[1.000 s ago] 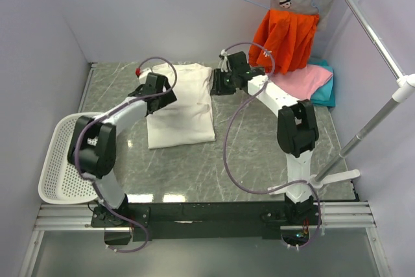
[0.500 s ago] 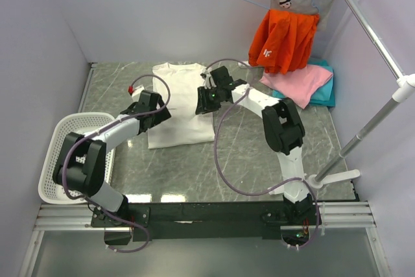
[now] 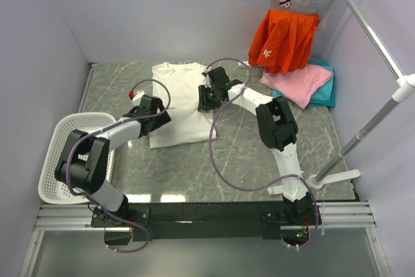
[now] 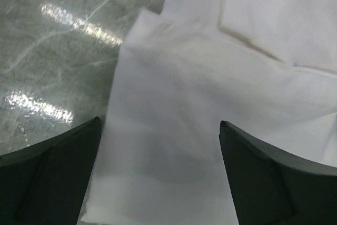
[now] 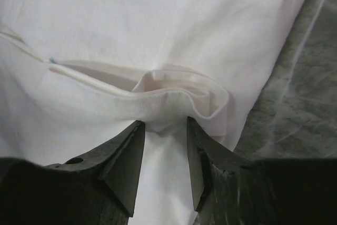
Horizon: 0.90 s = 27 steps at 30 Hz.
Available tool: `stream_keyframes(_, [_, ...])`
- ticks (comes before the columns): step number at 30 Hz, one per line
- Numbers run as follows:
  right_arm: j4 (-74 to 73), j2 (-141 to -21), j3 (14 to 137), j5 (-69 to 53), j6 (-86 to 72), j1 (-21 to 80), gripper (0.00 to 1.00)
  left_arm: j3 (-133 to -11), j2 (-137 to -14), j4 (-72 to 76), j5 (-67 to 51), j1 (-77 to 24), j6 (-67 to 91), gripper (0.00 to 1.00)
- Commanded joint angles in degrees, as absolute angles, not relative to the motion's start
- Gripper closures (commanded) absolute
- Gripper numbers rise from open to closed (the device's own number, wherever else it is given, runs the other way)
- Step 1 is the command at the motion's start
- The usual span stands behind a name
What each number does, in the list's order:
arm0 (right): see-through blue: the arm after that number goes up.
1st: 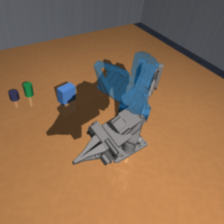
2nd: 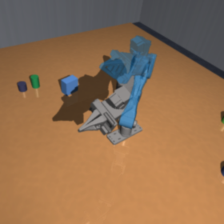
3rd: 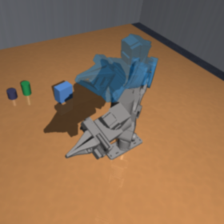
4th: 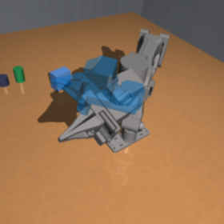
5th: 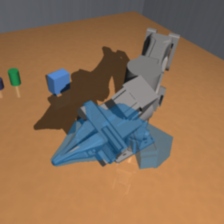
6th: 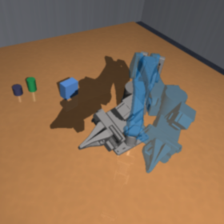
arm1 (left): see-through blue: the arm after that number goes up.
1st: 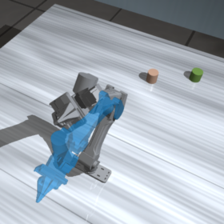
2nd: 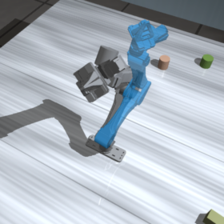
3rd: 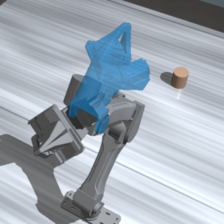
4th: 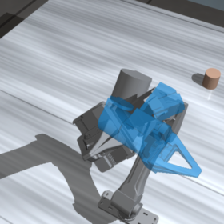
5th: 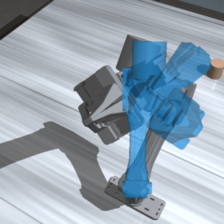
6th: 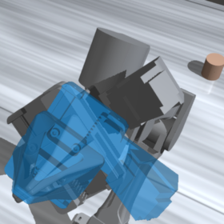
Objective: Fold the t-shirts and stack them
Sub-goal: Fold the folded rectangular tshirt in 1/3 of the way
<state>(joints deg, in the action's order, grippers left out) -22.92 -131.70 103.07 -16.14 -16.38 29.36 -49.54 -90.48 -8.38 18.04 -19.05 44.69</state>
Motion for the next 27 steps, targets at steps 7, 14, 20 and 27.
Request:
stream_keyframes(7, [-18.2,-120.6,90.4,-1.0,-15.0,27.1,0.50,-41.9,-80.7,-10.0,23.0,-18.9,48.1,0.01])
stream_keyframes(14, [-16.4,-110.3,81.0,-9.5,-14.9,25.3,0.46,-39.4,-78.0,-12.0,20.9,-18.9,49.9,0.01])
stream_keyframes(20, [-14.9,-109.0,74.4,-20.4,-17.3,22.0,0.46,-34.4,-76.4,-8.2,14.5,-18.9,51.3,0.01])
stream_keyframes(27, [-12.4,-109.7,69.0,-33.3,-19.2,17.6,0.46,-29.5,-75.9,-0.4,5.6,-18.9,49.9,0.00])
